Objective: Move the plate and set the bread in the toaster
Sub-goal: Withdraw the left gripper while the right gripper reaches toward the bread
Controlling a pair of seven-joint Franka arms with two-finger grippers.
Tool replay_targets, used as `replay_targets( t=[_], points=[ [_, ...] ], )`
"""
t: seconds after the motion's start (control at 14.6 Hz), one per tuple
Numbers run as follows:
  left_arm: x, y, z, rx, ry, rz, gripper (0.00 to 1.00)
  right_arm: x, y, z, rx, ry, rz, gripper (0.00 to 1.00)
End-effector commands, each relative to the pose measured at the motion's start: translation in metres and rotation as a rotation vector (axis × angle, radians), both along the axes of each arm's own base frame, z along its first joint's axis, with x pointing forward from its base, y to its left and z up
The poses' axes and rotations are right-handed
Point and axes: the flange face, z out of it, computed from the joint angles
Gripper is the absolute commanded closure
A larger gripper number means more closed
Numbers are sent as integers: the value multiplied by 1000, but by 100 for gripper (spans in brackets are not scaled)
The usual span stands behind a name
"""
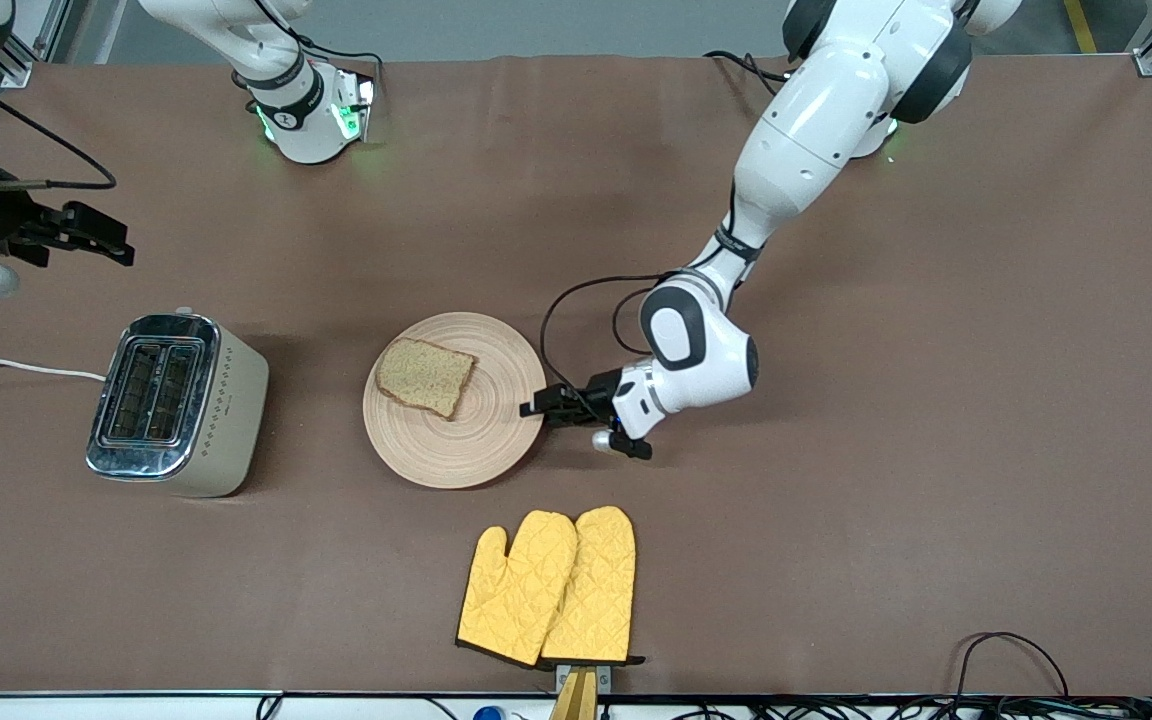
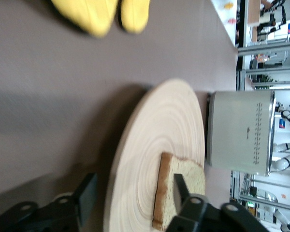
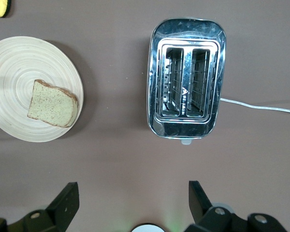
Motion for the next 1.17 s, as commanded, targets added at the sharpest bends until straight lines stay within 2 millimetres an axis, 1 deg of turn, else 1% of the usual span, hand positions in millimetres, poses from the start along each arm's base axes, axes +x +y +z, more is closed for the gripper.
replay_targets(
  t=[0.0, 0.07, 0.14, 0.27, 0.34, 0.48, 0.55, 0.62, 0.69, 0.76, 0.82, 0.89, 0.96, 1.03, 1.1],
  points=[
    [20, 56, 36, 63, -6, 1, 0, -4, 4, -7, -5, -4, -14, 0],
    [29, 74, 47, 85, -4, -13, 0, -2, 5, -13, -2, -10, -14, 0],
    [39, 93, 61, 101, -2, -22, 0, -2, 7, -24, -1, -2, -11, 0],
    [54, 132, 88, 148, -1, -47, 0, 1, 13, -60, 38, -8, -21, 0],
    [62, 155, 103, 169, 4, -59, 0, 2, 18, -76, 43, -18, -39, 0],
    [77, 208, 127, 252, 29, -94, 0, 7, 45, -100, 37, -37, -59, 0],
    [82, 236, 138, 306, 41, -103, 0, 8, 58, -112, 28, -21, -101, 0],
    [85, 257, 155, 342, 44, -114, 0, 11, 74, -121, 20, -16, -134, 0],
    [85, 275, 178, 381, 39, -133, 0, 13, 97, -130, 13, -19, -156, 0],
    [83, 289, 197, 428, 28, -159, 0, 16, 109, -143, 8, -20, -183, 0],
    [81, 302, 220, 499, -4, -190, 0, 23, 119, -160, 5, -20, -186, 0],
    [79, 317, 239, 558, -21, -208, 0, 27, 131, -180, 1, -12, -171, 0],
    [74, 328, 257, 598, -30, -225, 0, 31, 142, -199, -4, -10, -175, 0],
    [69, 343, 277, 648, -38, -243, 0, 32, 158, -216, -13, -5, -201, 0],
    [64, 351, 296, 698, -46, -264, 0, 34, 164, -233, -21, 4, -223, 0]
  ],
)
